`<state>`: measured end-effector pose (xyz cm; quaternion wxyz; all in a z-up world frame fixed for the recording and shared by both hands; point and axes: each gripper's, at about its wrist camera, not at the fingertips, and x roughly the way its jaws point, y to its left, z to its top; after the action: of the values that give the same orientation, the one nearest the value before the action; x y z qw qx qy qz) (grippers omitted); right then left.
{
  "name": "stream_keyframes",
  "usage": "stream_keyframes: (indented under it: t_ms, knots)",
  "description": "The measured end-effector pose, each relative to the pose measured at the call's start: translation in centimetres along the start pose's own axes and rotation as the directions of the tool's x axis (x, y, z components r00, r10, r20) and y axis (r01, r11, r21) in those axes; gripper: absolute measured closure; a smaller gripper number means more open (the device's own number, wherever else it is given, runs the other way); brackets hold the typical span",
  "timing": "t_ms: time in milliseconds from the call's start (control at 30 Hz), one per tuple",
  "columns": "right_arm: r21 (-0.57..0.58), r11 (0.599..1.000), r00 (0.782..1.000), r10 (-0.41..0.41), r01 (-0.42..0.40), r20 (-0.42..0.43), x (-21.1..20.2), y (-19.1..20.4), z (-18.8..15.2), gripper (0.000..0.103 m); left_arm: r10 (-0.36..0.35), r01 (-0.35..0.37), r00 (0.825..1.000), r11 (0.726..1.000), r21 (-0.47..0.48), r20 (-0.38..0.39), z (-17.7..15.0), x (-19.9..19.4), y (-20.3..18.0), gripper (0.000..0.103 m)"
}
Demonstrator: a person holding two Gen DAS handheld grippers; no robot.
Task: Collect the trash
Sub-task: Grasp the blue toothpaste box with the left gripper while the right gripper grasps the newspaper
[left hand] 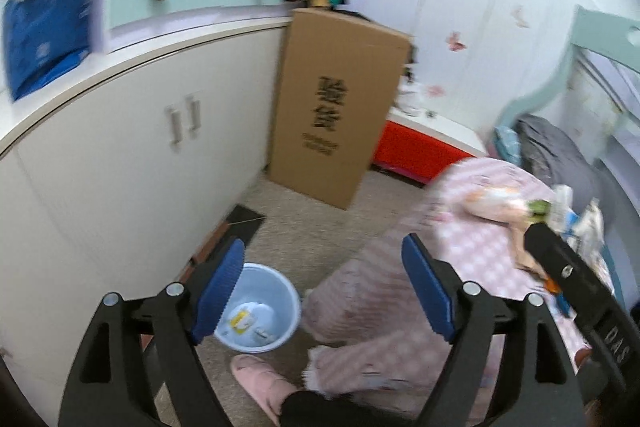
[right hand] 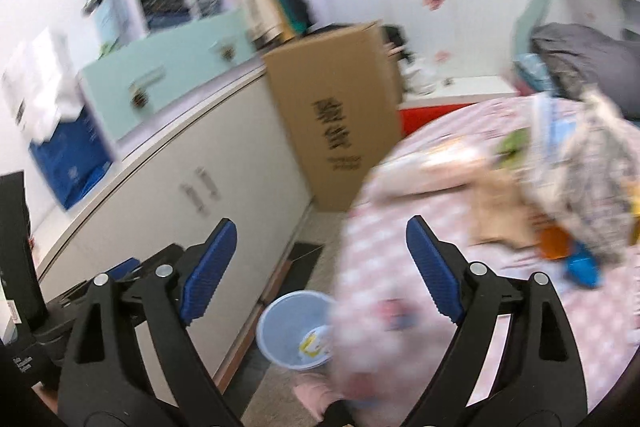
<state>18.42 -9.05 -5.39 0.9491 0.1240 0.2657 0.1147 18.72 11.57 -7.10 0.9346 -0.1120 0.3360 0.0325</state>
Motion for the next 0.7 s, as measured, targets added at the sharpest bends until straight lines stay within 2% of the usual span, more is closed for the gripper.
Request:
stream_keyframes:
  t_ms: [133, 267, 333, 400, 533, 700]
  knots:
    - [0.108, 0.989, 0.994, -0.102, 0.096, 0.048, -3.5, -7.9, 1.8, 0.016, -0.073, 0.073, 0.997, 0.995, 0.074, -0.010, -0.3, 0.0, -6.2, 0.022]
    - [0.161, 0.972, 0.982, -0.180, 0.169, 0.059, -5.3, -13.3, 2.5, 0.016, -0.140, 0.143, 0.990, 0.981, 0.129, -0.035, -0.4, 0.6, -10.8, 0.022]
    - [0.185, 0.964, 0.978, -0.204, 0.192, 0.050, -5.5, -16.0, 2.9, 0.016, -0.147, 0.153, 0.988, 0.976, 0.154, -0.050, -0.3, 1.2, -13.0, 0.022]
    - [0.201, 0.960, 0.979, -0.202, 0.192, 0.027, -5.3, -18.1, 3.4, 0.016, -0.151, 0.157, 0.987, 0.971, 0.183, -0.049, -0.4, 1.5, -14.8, 0.022]
    - [0.242, 0.959, 0.989, -0.144, 0.148, -0.035, -3.9, -22.7, 3.9, 0.016, -0.164, 0.177, 0.983, 0.962, 0.210, -0.079, -0.3, 3.0, -17.7, 0.022]
    - [0.230, 0.965, 0.991, -0.113, 0.128, -0.077, -1.6, -25.1, 4.5, 0.016, -0.165, 0.181, 0.982, 0.955, 0.235, -0.087, -0.1, 4.3, -19.6, 0.022]
